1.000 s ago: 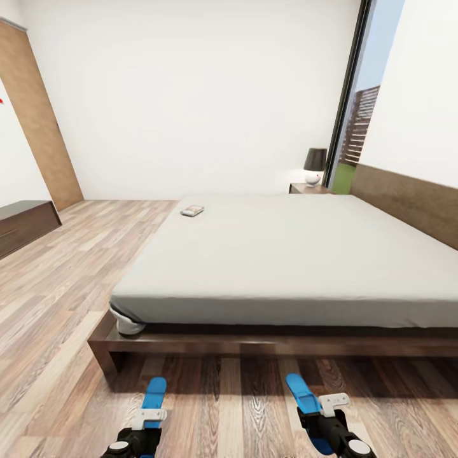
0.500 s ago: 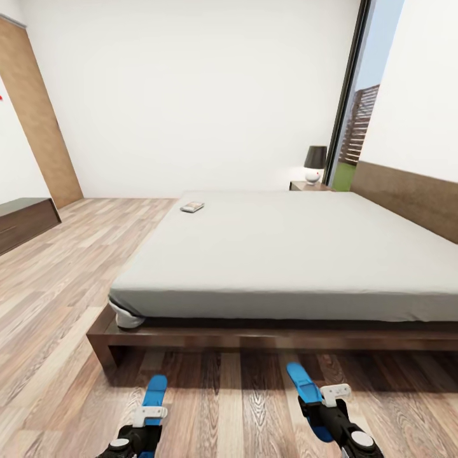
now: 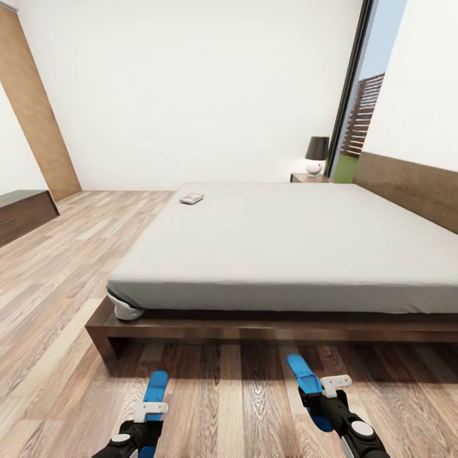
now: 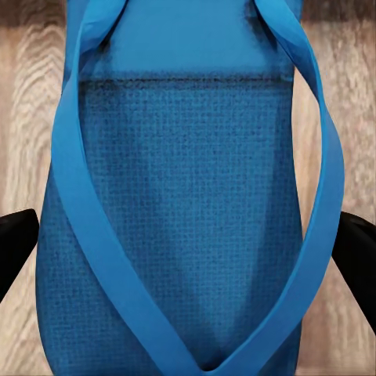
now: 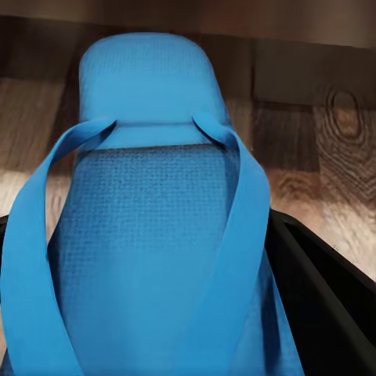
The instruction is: In the bedroom, move the book from the bed onto either nightstand, and place the two sandals side by side next to the bed.
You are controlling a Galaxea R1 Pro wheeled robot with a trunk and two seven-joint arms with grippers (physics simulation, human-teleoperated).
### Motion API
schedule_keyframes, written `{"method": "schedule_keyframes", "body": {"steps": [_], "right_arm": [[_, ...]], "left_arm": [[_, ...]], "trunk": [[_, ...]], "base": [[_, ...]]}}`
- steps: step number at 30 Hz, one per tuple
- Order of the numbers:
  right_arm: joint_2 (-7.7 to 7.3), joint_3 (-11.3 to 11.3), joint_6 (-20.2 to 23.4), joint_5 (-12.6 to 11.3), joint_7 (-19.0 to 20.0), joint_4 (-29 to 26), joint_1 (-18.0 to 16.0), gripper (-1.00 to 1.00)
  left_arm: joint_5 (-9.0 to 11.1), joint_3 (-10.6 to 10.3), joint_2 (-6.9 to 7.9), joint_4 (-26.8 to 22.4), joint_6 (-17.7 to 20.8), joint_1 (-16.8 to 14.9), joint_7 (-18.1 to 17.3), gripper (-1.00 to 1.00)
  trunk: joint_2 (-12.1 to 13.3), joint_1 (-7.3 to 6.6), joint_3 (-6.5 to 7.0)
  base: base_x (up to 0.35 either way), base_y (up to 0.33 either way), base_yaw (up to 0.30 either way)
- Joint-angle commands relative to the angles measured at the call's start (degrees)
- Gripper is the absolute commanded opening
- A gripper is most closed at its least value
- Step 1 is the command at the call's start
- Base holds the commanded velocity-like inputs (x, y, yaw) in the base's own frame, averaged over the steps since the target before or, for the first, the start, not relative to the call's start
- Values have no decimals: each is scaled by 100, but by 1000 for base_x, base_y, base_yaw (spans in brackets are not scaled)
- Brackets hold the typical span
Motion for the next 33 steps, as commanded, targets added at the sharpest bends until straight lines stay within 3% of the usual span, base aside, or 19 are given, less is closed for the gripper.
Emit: {"method": "schedule_keyframes", "body": {"steps": [1, 6, 33], "right_arm": [[4, -18, 33, 34, 37, -15, -1, -100], [0, -22, 41, 33, 39, -25, 1, -100], [-1, -11, 38, 40, 39, -19, 1, -100]], "left_arm": [[50, -50, 3, -2, -14, -3, 26, -100], [49, -50, 3, -6, -14, -5, 26, -100], [49, -50, 12, -241, -14, 3, 32, -100]], "trunk": [[-4, 1, -28], [-11, 14, -139], [-11, 14, -139]], "base": [[0, 0, 0], [0, 0, 0], [36, 33, 0]]}}
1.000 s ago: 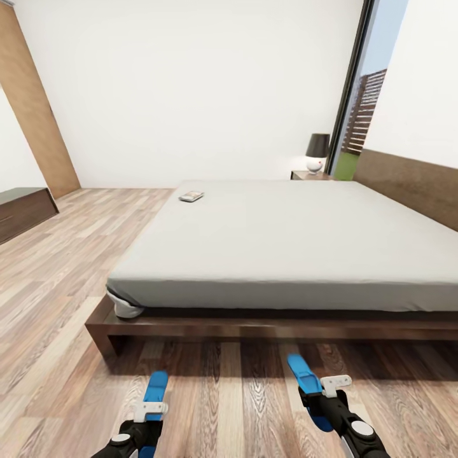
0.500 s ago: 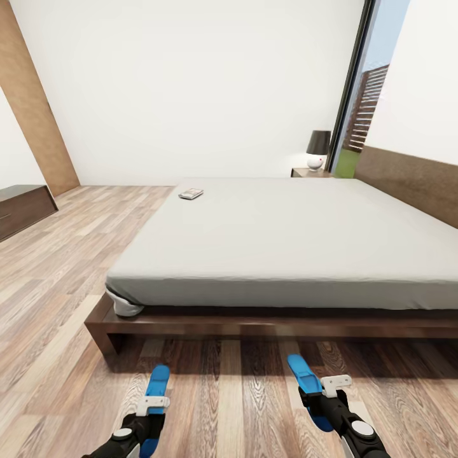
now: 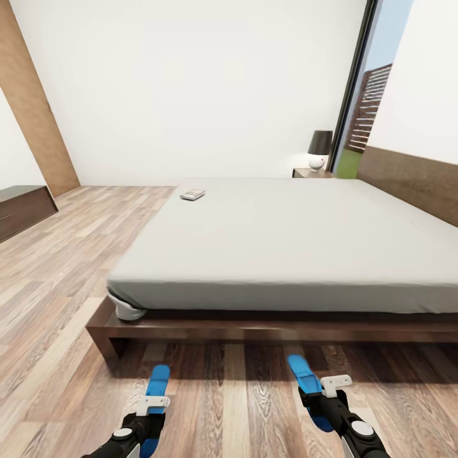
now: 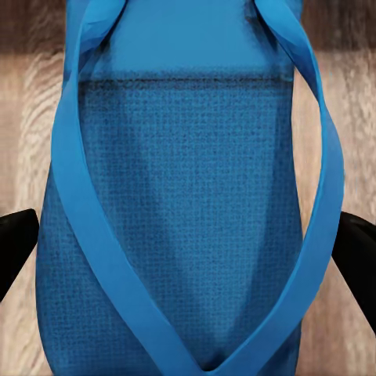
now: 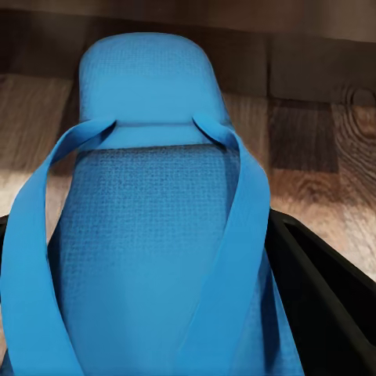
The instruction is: In the bedroom, move the book from the bed onto either nightstand, and place the two sandals side by side next to the bed.
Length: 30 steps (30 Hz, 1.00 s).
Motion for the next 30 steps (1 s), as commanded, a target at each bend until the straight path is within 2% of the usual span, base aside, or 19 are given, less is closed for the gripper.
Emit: {"method": "schedule_keyframes", "body": {"steps": [1, 30], "right_arm": [[3, -20, 34, 36, 37, -13, 0, -100], [3, -17, 20, 37, 45, -8, 0, -100]], "left_arm": [[52, -49, 3, -1, -14, -2, 28, -100], [52, -49, 4, -1, -14, -2, 31, -100]], "trunk": [[-2, -1, -5], [-2, -1, -5]], "base": [[4, 175, 0], [31, 72, 0]]}}
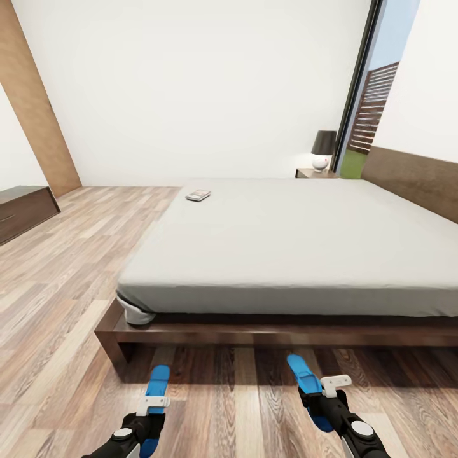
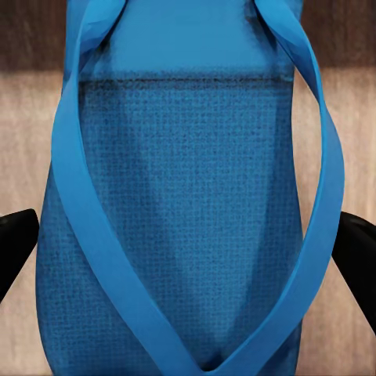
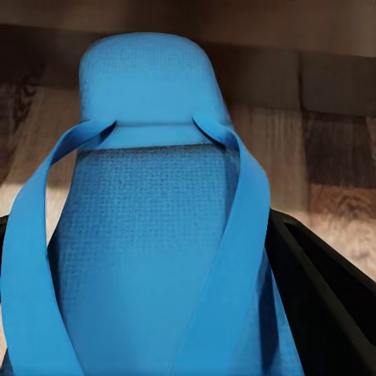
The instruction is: In the bedroom, move the book from the bed onto either nightstand, and place the two sandals side by side next to the bed.
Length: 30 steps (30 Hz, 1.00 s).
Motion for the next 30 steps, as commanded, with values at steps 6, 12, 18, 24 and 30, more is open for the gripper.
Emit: {"method": "schedule_keyframes", "body": {"steps": [6, 12, 18, 24, 30], "right_arm": [[-2, -59, 29, 54, 578, -323, 115, -100], [-4, -182, 68, 82, 780, -707, 460, -100], [-83, -281, 70, 82, 818, -775, 581, -100], [-188, -318, 71, 80, 840, -791, 602, -100], [-307, -323, 72, 72, 845, -787, 605, -100]], "left_arm": [[52, -49, 4, -2, -14, -2, 29, -100], [52, -49, 4, -2, -14, -2, 29, -100], [52, -49, 4, -2, -14, -2, 29, -100], [52, -49, 4, -2, -14, -2, 29, -100], [52, -49, 4, -2, -14, -2, 24, -100]], "trunk": [[-2, -1, -5], [-2, -1, -5], [-2, -1, -5], [-2, -1, -5], [-2, -1, -5]], "base": [[8, 7, 0], [1, 1, 0], [0, 5, 0], [35, 84, 0], [9, 40, 0]]}}
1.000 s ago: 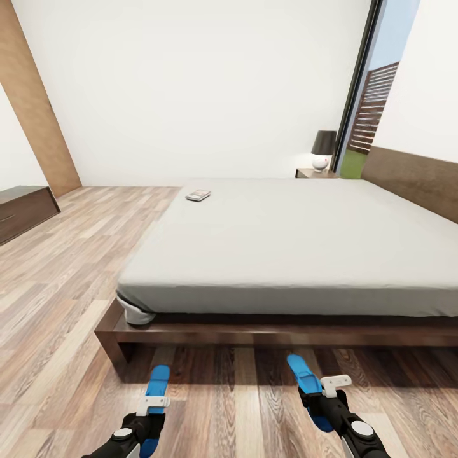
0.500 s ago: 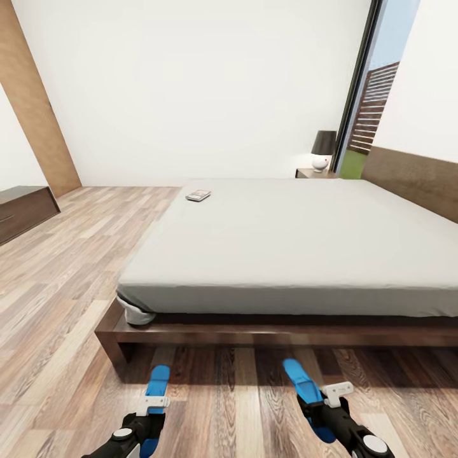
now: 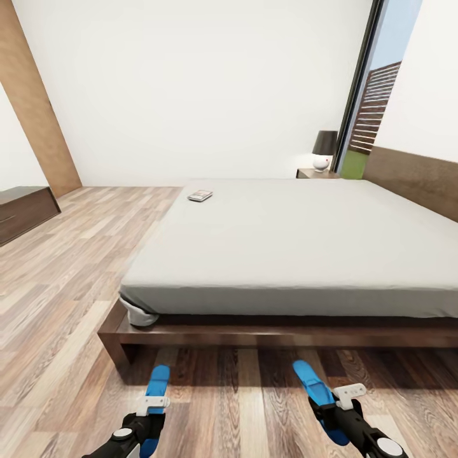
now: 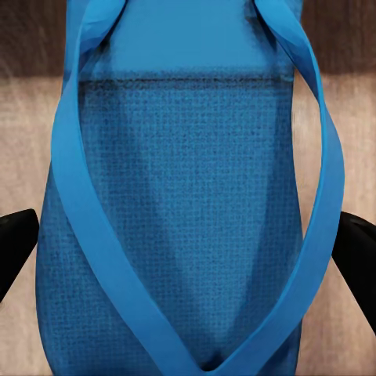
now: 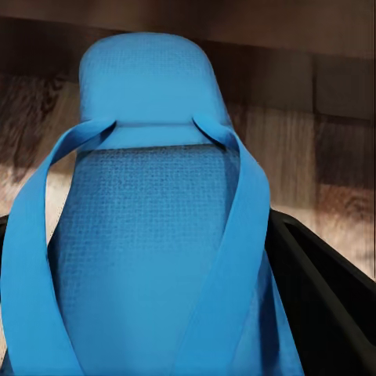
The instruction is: In the bedroom, move the book from the bed onto either nightstand, and place the two sandals side by side next to the bed.
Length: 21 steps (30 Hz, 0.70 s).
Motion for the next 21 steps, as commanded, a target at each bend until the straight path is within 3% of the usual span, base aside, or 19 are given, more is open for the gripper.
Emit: {"method": "schedule_keyframes", "body": {"steps": [1, 6, 10, 21], "right_arm": [[-16, -17, 27, 37, 39, -9, -1, -100], [-164, -21, 20, 19, 46, -6, 157, -100], [-271, -178, 15, 6, 86, -5, 287, -100], [-318, -426, 20, 31, 517, -5, 336, -100]], "left_arm": [[52, -49, 3, -2, -14, -2, 30, -100], [52, -49, 3, -2, -14, -2, 31, -100], [52, -49, -2, -3, -14, -2, 32, -100], [52, -49, -5, -3, -14, -2, 33, -100]], "trunk": [[-2, -1, -5], [-2, -1, -5], [-2, -1, -5], [-2, -1, -5]], "base": [[2, 115, 0], [1, 88, 0], [54, 67, 0], [54, 40, 0]]}}
